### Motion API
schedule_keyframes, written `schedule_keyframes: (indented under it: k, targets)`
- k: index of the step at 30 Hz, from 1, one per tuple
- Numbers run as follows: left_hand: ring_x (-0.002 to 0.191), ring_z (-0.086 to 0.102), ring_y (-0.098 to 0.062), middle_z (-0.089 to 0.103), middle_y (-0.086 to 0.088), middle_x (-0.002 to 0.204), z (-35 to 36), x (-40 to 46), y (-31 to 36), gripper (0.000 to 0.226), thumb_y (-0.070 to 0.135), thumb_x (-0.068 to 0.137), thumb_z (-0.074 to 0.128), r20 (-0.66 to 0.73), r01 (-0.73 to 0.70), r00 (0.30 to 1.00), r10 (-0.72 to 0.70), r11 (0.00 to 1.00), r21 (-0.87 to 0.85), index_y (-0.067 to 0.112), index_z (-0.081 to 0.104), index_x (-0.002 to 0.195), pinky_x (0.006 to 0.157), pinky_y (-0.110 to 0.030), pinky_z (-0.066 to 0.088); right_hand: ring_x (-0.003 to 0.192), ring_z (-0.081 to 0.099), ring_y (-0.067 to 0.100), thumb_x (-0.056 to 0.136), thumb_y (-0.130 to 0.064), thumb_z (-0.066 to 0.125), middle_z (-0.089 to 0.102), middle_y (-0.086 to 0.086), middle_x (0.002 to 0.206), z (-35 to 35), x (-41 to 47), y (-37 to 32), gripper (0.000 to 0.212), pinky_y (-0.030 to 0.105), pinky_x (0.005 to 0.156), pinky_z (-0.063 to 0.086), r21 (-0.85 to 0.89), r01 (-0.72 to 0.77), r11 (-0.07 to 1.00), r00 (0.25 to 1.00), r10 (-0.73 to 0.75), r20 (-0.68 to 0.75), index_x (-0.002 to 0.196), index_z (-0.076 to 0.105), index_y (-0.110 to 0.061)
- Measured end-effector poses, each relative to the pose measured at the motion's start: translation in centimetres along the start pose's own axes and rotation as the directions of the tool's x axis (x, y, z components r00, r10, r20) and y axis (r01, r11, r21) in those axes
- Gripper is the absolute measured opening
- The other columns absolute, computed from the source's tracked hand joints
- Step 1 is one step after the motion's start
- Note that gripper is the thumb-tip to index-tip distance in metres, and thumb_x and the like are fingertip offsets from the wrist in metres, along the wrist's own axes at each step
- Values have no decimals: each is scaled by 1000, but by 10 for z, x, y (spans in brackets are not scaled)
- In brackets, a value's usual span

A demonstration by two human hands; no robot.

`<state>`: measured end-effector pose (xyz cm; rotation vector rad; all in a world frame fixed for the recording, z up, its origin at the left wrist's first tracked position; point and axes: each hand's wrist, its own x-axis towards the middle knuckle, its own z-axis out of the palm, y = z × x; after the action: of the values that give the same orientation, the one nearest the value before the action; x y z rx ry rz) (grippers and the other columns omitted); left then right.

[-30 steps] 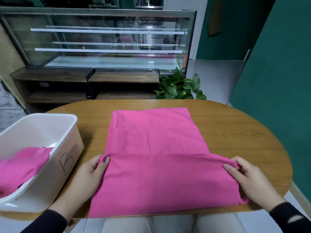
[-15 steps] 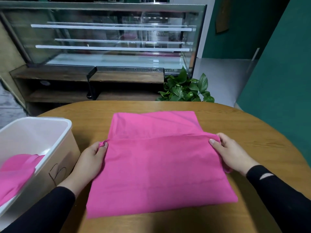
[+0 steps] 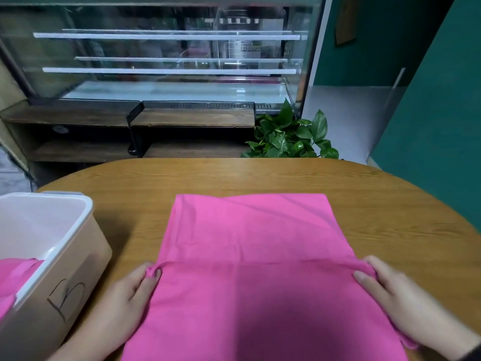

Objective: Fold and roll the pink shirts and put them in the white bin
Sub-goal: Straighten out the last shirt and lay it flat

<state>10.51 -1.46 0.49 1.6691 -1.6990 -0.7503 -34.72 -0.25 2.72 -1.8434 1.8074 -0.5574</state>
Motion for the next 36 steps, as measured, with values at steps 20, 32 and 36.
schedule_keyframes:
  k: [20, 32, 36]
  targets:
    - [83, 65, -39, 67, -12, 74, 30, 183, -19, 27, 41, 97, 59, -182, 173, 977, -111, 912, 372, 17, 64, 85, 65, -36, 44, 65, 59, 20, 100, -42, 57, 64, 4, 74, 10, 204, 10, 31, 32, 54, 41, -189, -218, 957, 976, 217, -26, 83, 57, -16]
    - [107, 65, -20, 69, 4, 115, 51, 157, 8, 46, 57, 90, 46, 111, -358, 928, 354, 774, 522, 25, 69, 114, 91, -41, 53, 58, 56, 16, 96, -23, 68, 68, 5, 72, -29, 167, 23, 12, 29, 53, 44, 230, -272, 934, 943, 210, 259, 105, 70, -16]
    - [134, 51, -19, 57, 1, 143, 65, 149, -10, 67, 64, 88, 30, 118, -249, 968, 222, 772, 586, 26, 64, 131, 109, -42, 41, 63, 55, 17, 94, 1, 62, 70, 6, 77, -32, 167, 33, 19, 30, 59, 45, 265, -274, 925, 945, 208, 252, 103, 71, -13]
